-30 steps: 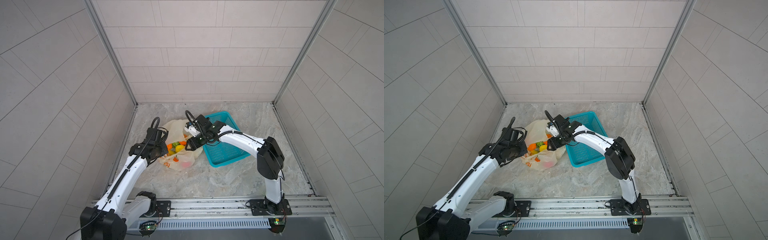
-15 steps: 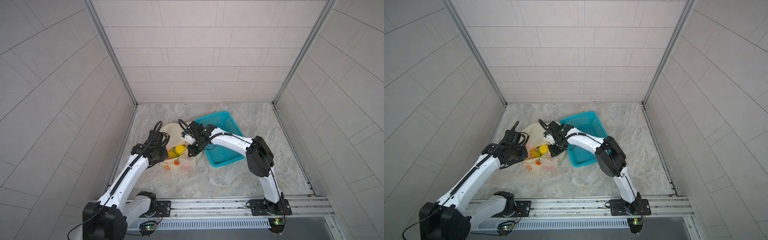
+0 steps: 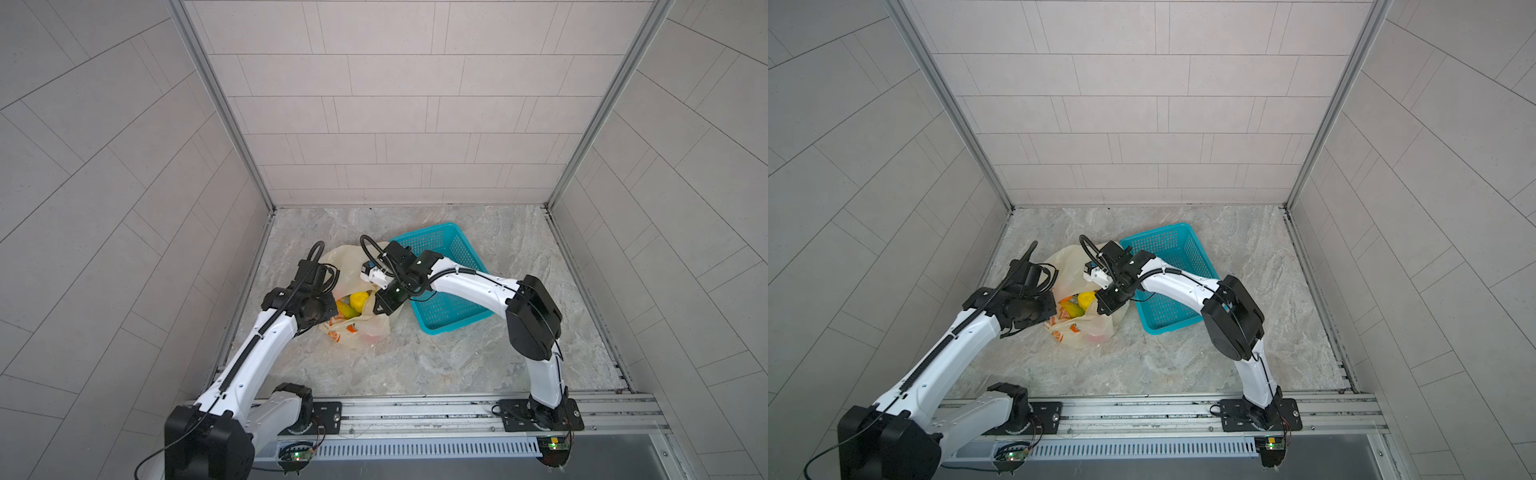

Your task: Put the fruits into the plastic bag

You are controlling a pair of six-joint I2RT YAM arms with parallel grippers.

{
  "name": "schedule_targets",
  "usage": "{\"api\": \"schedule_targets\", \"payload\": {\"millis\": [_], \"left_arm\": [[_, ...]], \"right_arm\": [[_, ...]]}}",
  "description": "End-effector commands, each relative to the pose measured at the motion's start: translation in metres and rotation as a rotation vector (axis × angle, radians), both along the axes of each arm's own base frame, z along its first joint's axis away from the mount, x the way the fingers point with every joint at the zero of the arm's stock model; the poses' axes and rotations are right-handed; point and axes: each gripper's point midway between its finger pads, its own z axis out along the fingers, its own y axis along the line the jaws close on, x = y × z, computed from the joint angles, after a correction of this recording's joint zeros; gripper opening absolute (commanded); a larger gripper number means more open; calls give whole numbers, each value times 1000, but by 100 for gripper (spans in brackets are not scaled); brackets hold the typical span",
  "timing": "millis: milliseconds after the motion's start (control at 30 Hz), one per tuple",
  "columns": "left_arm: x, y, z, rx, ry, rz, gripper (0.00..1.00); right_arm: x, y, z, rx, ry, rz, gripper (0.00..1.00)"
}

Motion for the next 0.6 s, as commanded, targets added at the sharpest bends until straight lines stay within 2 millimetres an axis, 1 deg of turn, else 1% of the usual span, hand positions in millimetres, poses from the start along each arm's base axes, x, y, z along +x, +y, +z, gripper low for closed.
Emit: {"api": "schedule_targets", "payload": {"millis": [0, 167, 233, 300, 400, 500, 567], "left_arm": [[6, -6, 13, -50, -74, -3, 0], [15, -17, 38, -126, -191, -21, 0], [18, -22, 47, -167, -229, -14, 0], [22, -32, 58, -222, -266, -45, 0], [25, -48, 73, -296, -307, -116, 0], [24, -58, 85, -331, -332, -175, 0], [21, -63, 90, -346, -341, -216, 0]], "right_arm": [[-1, 12, 67, 177, -112, 43, 0], [4, 15, 100, 262, -175, 25, 0], [10, 14, 109, 277, -209, 1, 0], [14, 13, 112, 280, -241, -5, 0], [15, 7, 103, 232, -246, -8, 0], [14, -1, 83, 163, -229, -13, 0], [14, -6, 73, 134, -221, -29, 2]]}}
